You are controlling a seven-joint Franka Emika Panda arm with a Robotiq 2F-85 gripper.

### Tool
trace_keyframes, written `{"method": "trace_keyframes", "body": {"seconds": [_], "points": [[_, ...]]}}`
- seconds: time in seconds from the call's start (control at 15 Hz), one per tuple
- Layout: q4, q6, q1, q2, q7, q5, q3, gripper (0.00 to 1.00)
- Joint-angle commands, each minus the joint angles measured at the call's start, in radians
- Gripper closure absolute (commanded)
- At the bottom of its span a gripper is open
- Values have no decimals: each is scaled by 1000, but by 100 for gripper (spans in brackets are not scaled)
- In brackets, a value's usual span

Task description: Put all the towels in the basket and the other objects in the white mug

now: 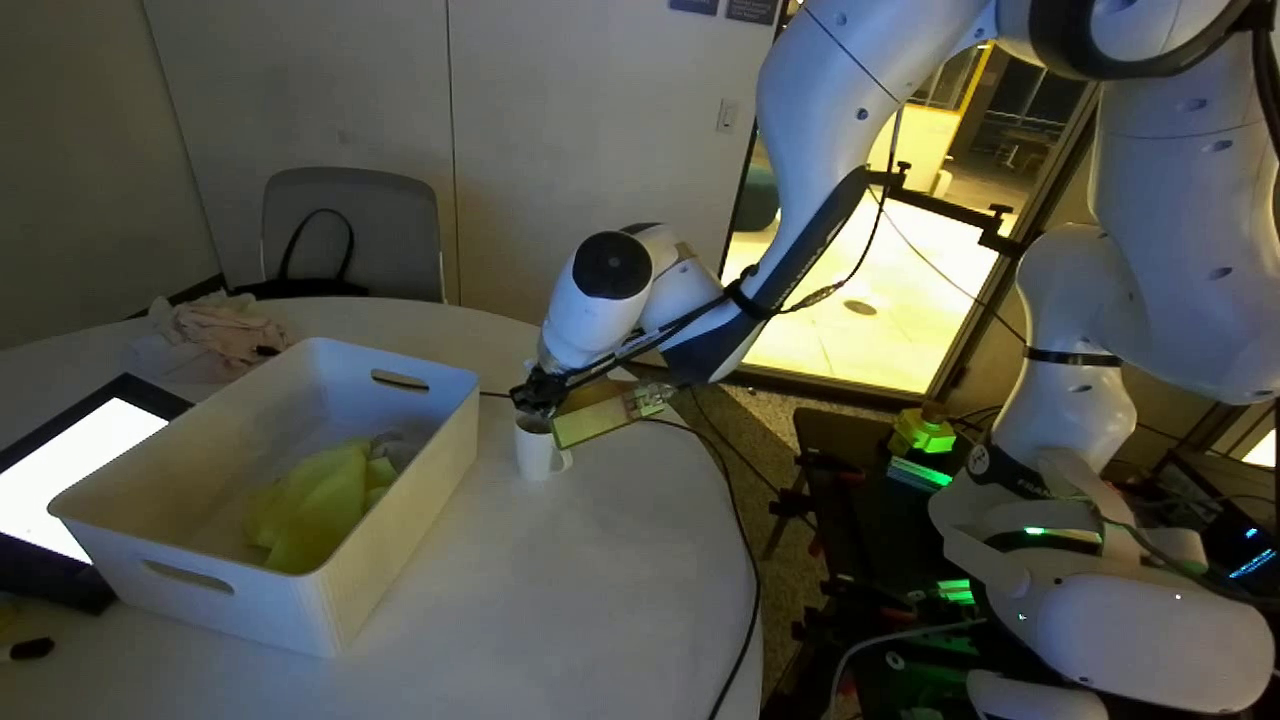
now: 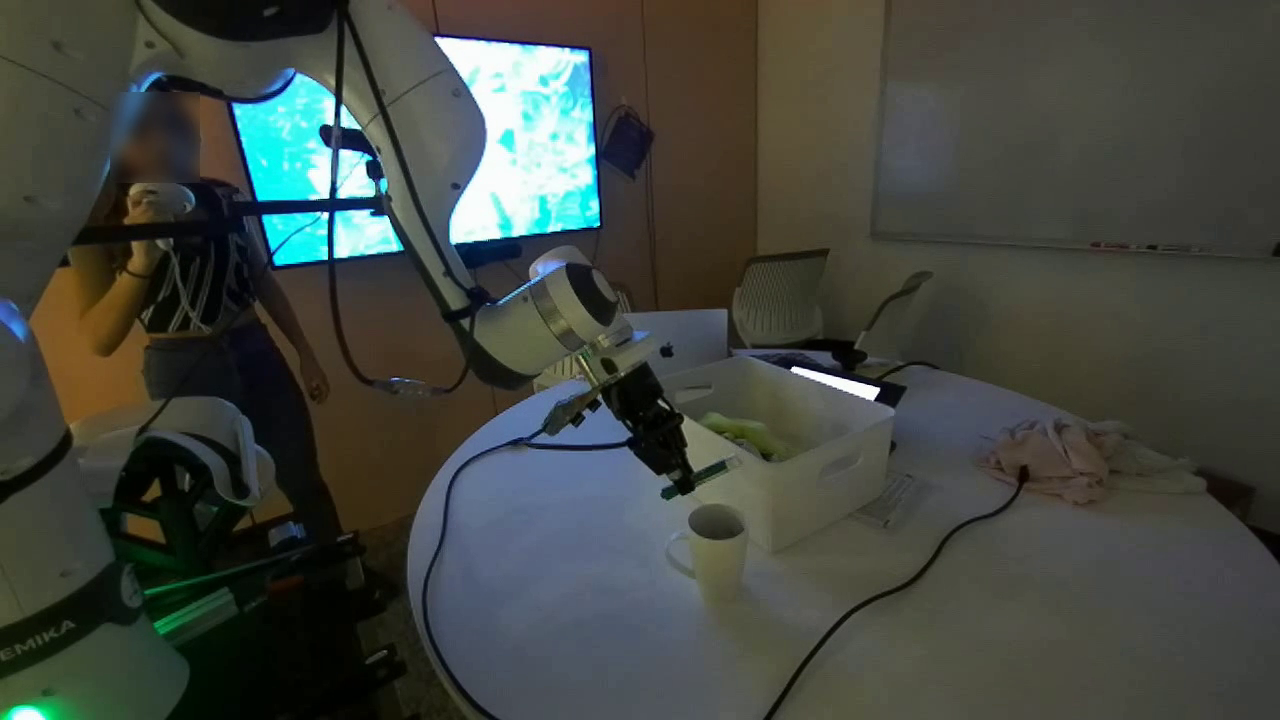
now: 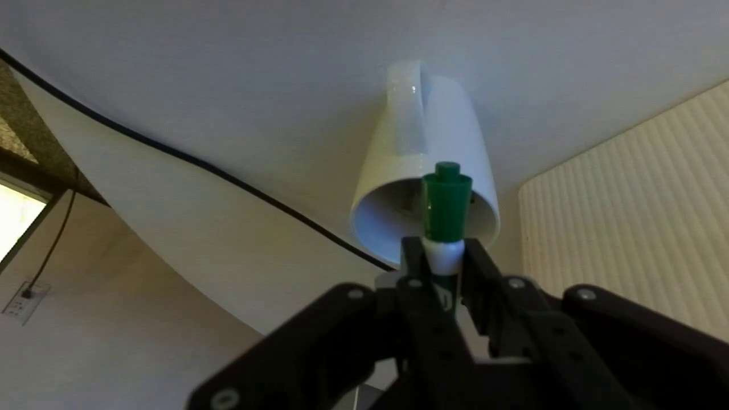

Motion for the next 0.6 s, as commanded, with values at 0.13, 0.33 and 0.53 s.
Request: {"method": "trace_keyframes", "body": {"seconds": [0.13,0.33,0.53], "points": [[69,2,34,58,103,-68,-47,95],[97,-6,42,93,144,-75,-60,95],[119,-8,53,125,196,-82,-81,95]]}}
